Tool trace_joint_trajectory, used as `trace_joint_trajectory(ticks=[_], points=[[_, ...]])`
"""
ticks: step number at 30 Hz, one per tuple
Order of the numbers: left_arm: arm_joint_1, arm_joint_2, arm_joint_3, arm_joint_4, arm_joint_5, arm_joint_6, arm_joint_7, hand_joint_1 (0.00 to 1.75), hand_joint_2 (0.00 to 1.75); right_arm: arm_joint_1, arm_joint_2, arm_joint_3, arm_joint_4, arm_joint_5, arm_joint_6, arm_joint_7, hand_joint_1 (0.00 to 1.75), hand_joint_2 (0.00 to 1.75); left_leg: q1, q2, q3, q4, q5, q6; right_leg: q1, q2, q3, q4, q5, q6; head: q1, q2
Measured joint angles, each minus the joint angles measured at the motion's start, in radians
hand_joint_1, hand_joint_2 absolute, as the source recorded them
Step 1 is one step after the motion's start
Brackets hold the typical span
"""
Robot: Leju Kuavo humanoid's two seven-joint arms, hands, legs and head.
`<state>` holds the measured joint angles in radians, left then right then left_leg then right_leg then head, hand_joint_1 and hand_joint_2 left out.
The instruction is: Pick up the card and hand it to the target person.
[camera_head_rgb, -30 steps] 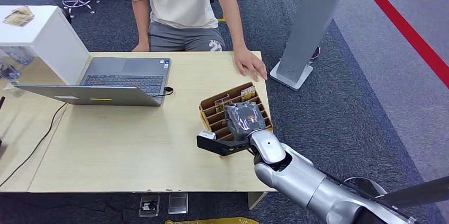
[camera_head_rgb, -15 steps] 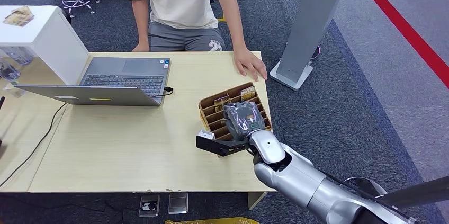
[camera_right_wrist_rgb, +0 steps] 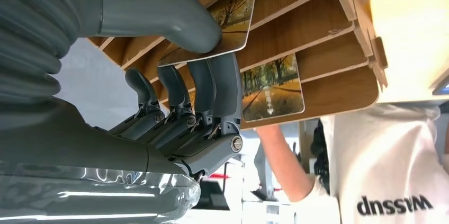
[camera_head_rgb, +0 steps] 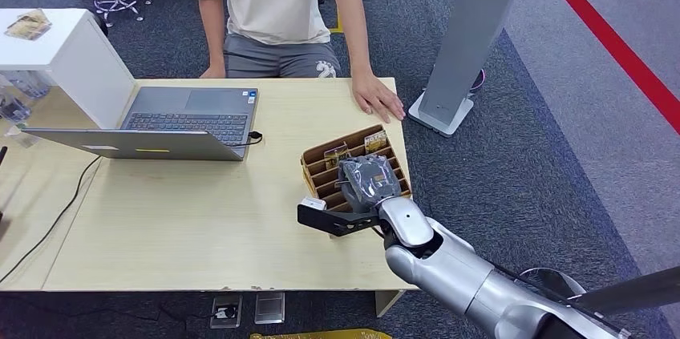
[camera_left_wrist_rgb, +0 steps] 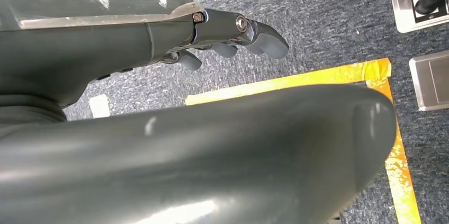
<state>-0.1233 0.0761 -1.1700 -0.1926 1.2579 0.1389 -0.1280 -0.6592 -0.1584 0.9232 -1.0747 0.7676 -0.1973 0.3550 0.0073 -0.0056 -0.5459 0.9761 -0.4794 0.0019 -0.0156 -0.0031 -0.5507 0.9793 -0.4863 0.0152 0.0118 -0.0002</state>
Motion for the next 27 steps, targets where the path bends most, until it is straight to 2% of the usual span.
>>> trace_joint_trajectory(ticks=[4,11,19,23,27], points=[[0.000,0.001,0.000,0.000,0.005,0.000,0.003,0.00,0.00,-0.015,-0.008,-0.014,-0.021,-0.088,0.070,-0.005,1.43,1.75,0.000,0.000,0.000,0.000,0.000,0.000,0.000,0.000,0.000,0.000,0.000,0.000,0.000,0.000],[0.002,0.003,0.000,0.000,0.013,0.000,0.003,0.00,0.00,-0.024,-0.025,-0.024,-0.053,-0.131,0.102,0.004,1.43,1.75,0.000,0.000,0.000,0.000,0.000,0.000,0.000,0.000,0.000,0.000,0.000,0.000,0.000,0.000],[0.014,0.007,0.000,0.000,0.032,0.001,-0.004,0.00,0.00,-0.111,-0.096,-0.043,-0.197,-0.206,0.170,0.074,1.43,1.75,0.000,0.000,0.000,0.001,0.000,0.000,0.000,0.000,0.000,0.000,0.000,0.000,0.001,0.000],[0.015,0.008,0.000,0.000,0.038,0.002,-0.005,0.00,0.00,-0.153,-0.118,-0.056,-0.266,-0.243,0.170,0.081,1.43,1.75,0.000,0.000,0.000,0.001,0.000,0.000,0.000,0.000,0.000,0.000,0.000,0.000,0.000,0.000],[0.015,0.008,0.000,0.000,0.043,0.001,-0.007,0.00,0.00,-0.178,-0.131,-0.061,-0.334,-0.312,0.123,0.040,1.43,1.75,0.000,0.000,0.000,0.001,0.000,0.000,0.000,0.000,0.000,0.000,0.000,0.000,0.000,0.000]])
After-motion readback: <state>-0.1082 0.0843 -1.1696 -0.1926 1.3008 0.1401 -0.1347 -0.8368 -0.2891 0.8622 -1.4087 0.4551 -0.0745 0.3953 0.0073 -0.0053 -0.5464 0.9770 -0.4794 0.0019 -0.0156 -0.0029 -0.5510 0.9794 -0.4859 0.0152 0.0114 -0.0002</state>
